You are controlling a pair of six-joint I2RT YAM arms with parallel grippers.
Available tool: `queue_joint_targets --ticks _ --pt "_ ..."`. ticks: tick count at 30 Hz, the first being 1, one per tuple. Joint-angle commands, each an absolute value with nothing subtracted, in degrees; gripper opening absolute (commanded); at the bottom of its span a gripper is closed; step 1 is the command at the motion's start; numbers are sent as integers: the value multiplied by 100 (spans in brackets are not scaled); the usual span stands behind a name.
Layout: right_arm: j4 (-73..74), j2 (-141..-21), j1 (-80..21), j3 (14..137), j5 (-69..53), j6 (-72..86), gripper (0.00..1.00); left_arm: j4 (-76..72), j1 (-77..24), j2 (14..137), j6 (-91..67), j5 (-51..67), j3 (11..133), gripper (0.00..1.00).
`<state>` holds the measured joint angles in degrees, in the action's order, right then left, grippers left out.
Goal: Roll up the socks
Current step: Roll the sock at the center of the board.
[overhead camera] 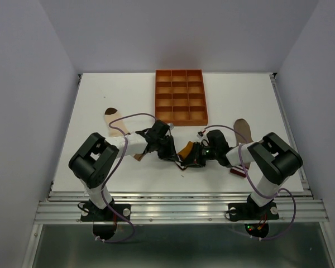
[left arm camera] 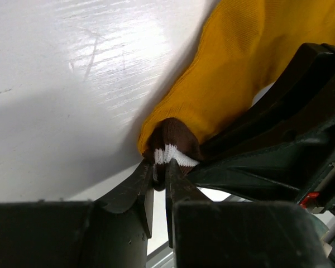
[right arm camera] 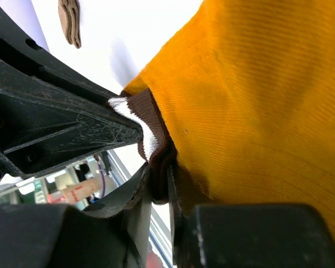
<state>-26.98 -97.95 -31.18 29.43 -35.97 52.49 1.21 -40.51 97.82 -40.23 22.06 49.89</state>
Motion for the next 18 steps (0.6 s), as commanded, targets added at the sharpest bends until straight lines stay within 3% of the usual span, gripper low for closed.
queue_joint_targets --ticks 1,6,7,18 --pt "-1935 -9634 -3103 3181 -3077 4598 25 736 -4122 9905 -4069 1750 5290 0" --pt "-961 -8887 -3103 3576 -2848 3650 58 1414 -4122 9905 -4087 1415 5651 0" --pt "-819 -8773 -3103 3629 -2717 3534 61 1476 -4122 9897 -4087 1415 5695 0" --pt "334 -7630 -4217 4086 -1373 1926 66 2188 -4131 9984 -4061 1546 6003 0"
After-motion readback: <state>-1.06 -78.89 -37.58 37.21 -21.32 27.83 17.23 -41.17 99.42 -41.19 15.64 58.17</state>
